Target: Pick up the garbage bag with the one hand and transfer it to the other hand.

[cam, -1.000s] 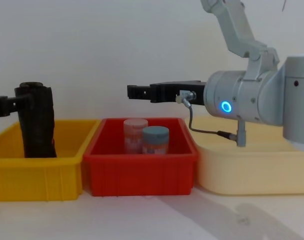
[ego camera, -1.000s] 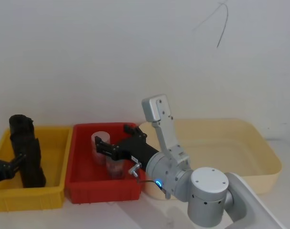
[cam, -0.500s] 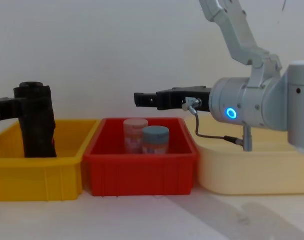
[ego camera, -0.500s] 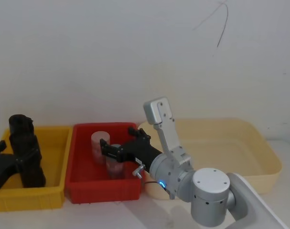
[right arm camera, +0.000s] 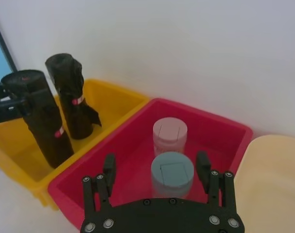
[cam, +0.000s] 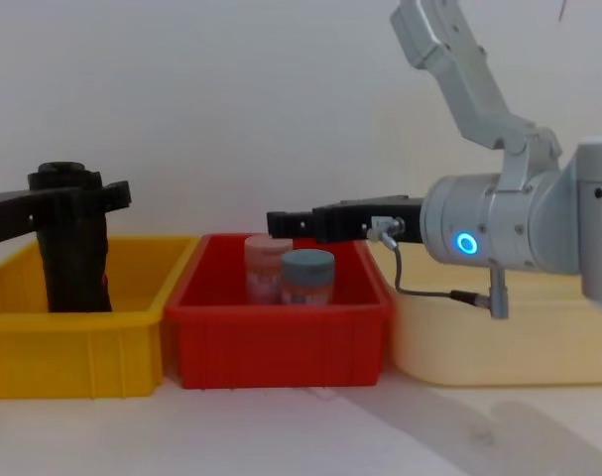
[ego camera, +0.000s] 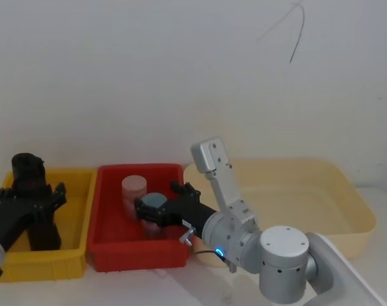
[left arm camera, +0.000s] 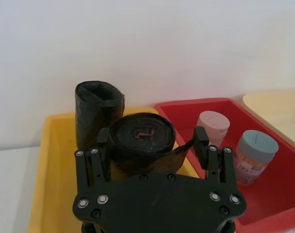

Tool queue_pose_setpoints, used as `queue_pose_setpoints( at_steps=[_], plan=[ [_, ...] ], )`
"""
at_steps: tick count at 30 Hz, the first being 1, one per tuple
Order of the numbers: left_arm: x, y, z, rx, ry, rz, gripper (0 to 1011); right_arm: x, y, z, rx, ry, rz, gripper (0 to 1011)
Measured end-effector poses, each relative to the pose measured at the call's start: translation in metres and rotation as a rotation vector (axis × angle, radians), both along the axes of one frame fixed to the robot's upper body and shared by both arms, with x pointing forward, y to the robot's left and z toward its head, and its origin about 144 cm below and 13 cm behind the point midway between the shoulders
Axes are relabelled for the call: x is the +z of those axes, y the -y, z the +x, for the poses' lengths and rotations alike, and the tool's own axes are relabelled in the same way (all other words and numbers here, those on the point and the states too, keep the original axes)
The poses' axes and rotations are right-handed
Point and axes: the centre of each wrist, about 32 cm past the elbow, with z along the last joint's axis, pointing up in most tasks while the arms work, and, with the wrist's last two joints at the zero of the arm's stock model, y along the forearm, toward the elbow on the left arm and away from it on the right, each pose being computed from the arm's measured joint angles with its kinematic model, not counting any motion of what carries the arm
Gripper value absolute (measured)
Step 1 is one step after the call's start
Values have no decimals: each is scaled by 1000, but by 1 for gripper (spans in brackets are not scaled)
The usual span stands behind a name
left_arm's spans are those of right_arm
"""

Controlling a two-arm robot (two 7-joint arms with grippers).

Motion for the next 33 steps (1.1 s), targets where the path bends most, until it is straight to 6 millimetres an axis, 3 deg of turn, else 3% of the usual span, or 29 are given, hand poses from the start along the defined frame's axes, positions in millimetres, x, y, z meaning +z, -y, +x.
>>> queue_pose_setpoints(
  at_steps=[33],
  plan=[
    [-2,4,8,-19,14,-7,1001,-7,-9,32,6,-30,-71,1000]
  ],
)
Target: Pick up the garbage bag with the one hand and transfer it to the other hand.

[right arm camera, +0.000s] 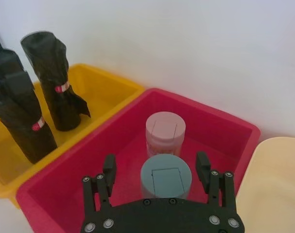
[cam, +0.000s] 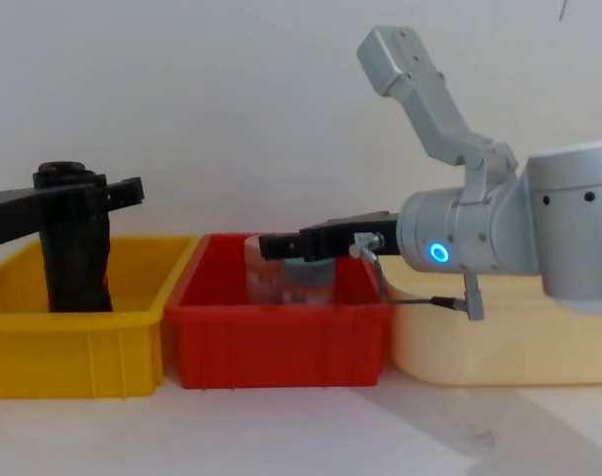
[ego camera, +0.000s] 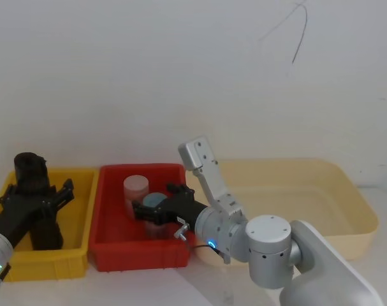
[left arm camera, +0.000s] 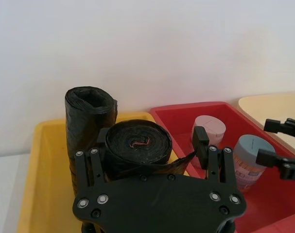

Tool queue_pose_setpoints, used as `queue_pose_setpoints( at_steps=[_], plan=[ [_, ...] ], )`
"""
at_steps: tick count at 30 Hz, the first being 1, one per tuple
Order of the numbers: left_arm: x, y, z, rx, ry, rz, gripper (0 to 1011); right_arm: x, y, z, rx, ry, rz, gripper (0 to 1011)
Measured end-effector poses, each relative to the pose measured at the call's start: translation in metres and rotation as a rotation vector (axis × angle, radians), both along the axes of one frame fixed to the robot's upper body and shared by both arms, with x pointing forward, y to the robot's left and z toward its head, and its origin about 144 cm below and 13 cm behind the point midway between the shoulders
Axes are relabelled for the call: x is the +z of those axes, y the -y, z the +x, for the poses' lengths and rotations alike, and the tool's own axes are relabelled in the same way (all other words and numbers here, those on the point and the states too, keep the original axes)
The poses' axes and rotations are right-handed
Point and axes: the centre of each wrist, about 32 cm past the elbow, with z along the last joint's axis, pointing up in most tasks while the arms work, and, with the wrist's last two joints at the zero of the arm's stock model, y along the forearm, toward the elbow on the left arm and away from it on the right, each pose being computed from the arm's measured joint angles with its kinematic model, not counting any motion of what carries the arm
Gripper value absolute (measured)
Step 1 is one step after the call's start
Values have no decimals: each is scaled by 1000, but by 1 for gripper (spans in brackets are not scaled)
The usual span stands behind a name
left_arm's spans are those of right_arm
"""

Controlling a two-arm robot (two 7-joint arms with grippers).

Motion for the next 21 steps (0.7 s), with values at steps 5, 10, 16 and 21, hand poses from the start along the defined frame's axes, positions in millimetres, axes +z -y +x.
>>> queue_pose_setpoints(
  at_steps=[5,10,16,21],
  plan=[
    [0,0,0,0,0,0,1001,-3,0,4,5,6,-19,1000],
    [0,0,0,-1,1,-1,1001,-6,-1,7,10,9,-38,1000],
    [0,0,0,-1,1,-1,1001,-9,-2,11,16,10,-54,1000],
    [0,0,1,-1,1,-1,1001,-10,-3,13,20,9,-61,1000]
  ],
)
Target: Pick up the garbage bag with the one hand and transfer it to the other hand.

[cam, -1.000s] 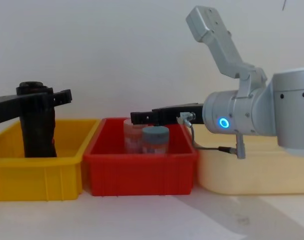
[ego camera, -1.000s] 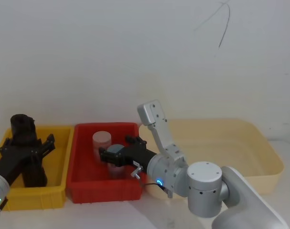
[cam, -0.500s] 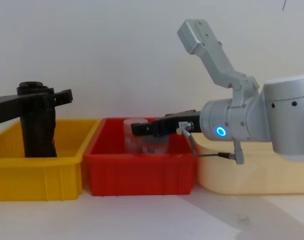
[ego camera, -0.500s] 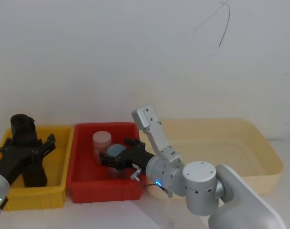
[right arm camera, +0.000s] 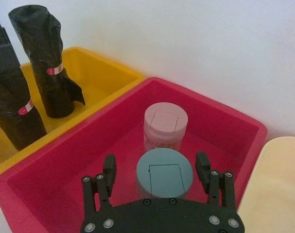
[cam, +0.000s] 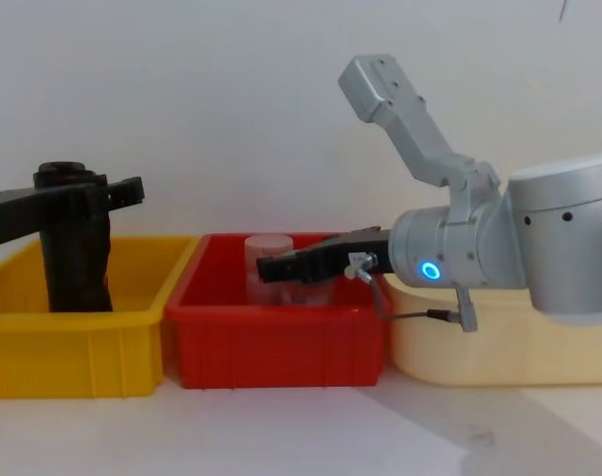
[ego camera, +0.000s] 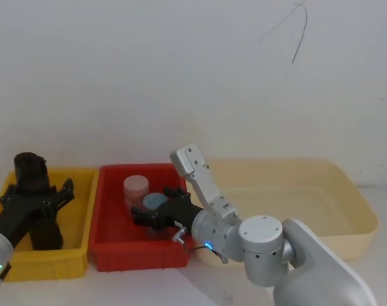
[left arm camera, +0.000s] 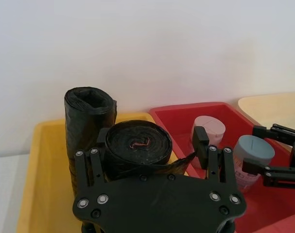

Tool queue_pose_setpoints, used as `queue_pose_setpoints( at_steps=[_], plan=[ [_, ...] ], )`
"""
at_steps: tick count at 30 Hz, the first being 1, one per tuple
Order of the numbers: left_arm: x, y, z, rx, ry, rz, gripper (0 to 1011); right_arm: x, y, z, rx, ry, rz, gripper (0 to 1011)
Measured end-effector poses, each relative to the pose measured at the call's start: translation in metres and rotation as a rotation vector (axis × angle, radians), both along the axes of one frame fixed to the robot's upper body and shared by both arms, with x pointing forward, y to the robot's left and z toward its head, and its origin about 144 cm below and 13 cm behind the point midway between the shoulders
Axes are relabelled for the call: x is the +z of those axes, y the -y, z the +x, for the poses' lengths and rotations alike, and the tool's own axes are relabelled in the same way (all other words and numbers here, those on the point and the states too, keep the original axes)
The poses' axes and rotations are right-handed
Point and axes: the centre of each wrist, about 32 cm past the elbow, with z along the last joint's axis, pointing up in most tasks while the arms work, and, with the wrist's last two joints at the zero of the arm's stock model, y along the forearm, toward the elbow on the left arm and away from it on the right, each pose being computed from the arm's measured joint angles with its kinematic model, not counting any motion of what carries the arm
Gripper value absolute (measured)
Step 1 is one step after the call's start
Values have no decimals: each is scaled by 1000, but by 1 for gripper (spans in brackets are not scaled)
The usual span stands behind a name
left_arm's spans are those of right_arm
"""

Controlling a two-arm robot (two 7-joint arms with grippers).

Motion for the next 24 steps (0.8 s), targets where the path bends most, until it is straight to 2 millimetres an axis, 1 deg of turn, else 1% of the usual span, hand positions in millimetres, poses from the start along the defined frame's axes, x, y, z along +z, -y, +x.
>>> queue_pose_setpoints(
  at_steps=[7,10,11,12,13,15,16,17,20,21,24],
  plan=[
    [0,0,0,0,0,0,1001,-1,-1,2,3,-1,-6,999],
    [0,0,0,0,0,0,1002,-2,-1,2,5,-1,-9,966],
    [0,0,0,0,0,0,1001,-2,-1,2,5,-1,-9,931],
    [0,0,0,0,0,0,1001,-2,-1,3,5,-2,-10,931],
    [0,0,0,0,0,0,1001,-2,-1,3,5,-2,-10,908],
    [0,0,0,0,0,0,1001,-2,-1,3,5,-2,-12,840],
    [0,0,0,0,0,0,1001,-2,-1,3,5,-2,-12,824],
    [0,0,0,0,0,0,1001,-2,-1,3,6,-2,-12,768],
    [0,0,0,0,0,0,1001,-3,-1,3,6,-2,-13,713],
    [0,0,0,0,0,0,1001,-3,-1,3,6,-2,-13,667],
    [0,0,0,0,0,0,1001,-3,-1,3,6,-2,-14,664]
  ],
)
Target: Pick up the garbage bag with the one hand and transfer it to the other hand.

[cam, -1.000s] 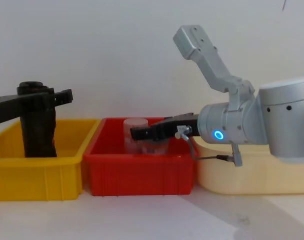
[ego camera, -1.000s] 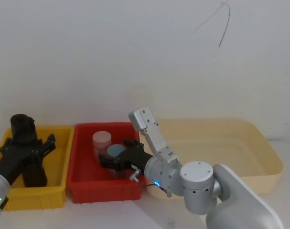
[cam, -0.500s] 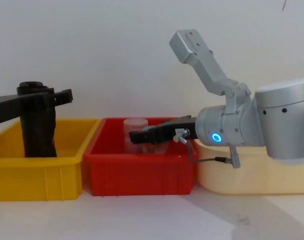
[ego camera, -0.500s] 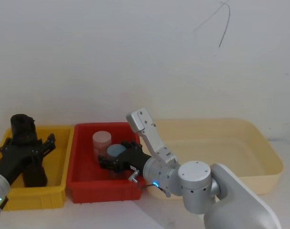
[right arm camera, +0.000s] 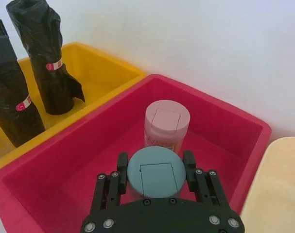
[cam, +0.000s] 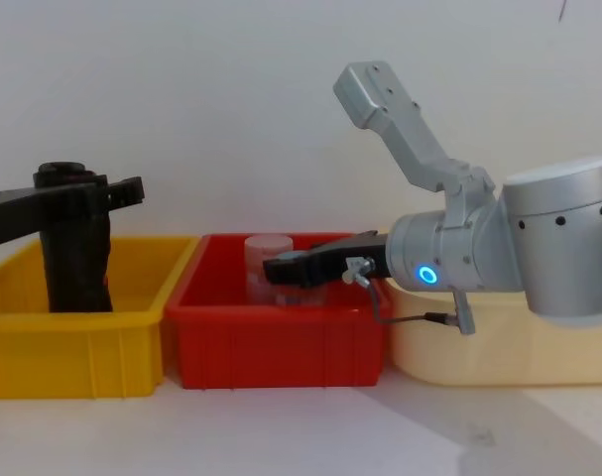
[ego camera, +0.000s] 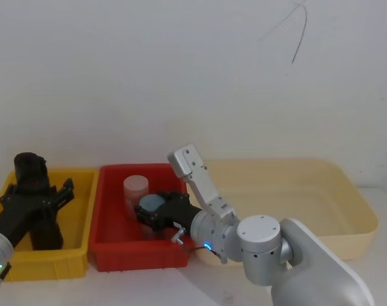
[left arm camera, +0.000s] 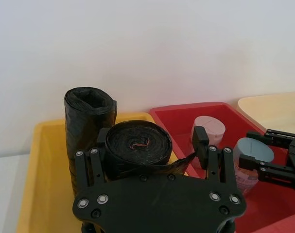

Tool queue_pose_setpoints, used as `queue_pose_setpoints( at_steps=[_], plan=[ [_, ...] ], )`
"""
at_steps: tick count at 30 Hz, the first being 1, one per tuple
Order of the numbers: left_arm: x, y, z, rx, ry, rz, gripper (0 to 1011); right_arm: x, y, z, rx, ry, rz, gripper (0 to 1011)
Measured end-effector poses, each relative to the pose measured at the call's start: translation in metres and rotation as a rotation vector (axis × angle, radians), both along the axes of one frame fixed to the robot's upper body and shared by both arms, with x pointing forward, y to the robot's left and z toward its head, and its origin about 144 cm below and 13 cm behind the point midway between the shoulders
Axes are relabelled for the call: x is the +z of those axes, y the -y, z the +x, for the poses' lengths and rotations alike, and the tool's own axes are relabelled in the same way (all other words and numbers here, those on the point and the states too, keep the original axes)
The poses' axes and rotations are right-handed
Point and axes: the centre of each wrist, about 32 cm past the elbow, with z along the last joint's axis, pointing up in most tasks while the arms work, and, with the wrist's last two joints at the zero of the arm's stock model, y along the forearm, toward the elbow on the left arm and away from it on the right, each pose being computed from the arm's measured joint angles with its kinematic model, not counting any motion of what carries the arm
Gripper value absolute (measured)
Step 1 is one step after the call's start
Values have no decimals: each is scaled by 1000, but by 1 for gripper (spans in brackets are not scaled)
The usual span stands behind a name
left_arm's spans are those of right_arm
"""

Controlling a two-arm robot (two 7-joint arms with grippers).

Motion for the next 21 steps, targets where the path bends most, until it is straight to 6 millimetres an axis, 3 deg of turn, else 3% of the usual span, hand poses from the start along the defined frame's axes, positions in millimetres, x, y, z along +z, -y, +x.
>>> queue_pose_setpoints(
  at_steps=[5,16,21],
  plan=[
    [0,0,0,0,0,0,945,0,0,0,0,0,-1,664],
    [0,0,0,0,0,0,618,0,0,0,1,0,-1,664],
    [0,0,0,0,0,0,578,0,0,0,1,0,-1,664]
  ],
)
